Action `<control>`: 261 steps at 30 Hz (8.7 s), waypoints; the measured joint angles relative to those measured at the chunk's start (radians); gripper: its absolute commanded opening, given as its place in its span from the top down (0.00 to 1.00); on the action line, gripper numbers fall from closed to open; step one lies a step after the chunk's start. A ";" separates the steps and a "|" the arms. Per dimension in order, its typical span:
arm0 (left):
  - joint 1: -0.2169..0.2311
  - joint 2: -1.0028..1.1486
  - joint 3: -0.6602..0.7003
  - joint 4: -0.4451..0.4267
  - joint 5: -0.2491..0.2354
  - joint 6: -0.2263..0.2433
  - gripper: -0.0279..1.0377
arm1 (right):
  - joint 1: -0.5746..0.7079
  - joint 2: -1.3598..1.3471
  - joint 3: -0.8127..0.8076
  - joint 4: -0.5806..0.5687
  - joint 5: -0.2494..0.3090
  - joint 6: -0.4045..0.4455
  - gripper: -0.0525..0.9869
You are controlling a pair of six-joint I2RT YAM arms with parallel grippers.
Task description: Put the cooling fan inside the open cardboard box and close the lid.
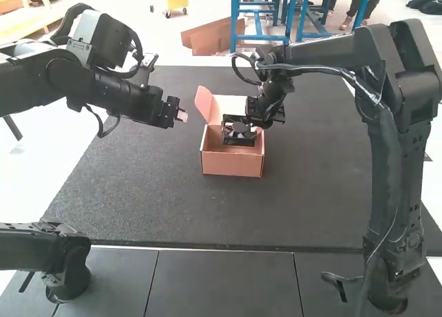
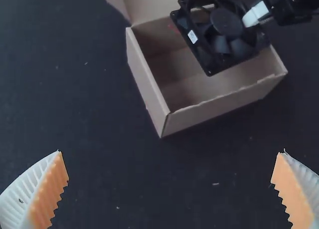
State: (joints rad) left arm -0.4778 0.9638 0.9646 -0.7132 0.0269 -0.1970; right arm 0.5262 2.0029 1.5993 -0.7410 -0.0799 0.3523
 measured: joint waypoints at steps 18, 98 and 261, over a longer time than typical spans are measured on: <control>0.000 0.000 0.000 0.009 0.000 0.010 0.07 | 0.056 0.090 0.016 -0.086 -0.001 -0.001 0.91; 0.192 0.849 0.430 0.352 -0.094 -0.149 0.07 | -0.230 -0.130 -0.117 0.439 -0.187 -0.378 0.09; 0.165 0.724 0.339 0.049 -0.079 -0.111 0.06 | -0.244 -0.401 -0.235 -0.037 -0.336 -0.496 0.15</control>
State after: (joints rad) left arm -0.3126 1.6875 1.3037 -0.6643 -0.0521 -0.3084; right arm 0.2825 1.6016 1.3643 -0.7784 -0.4156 -0.1440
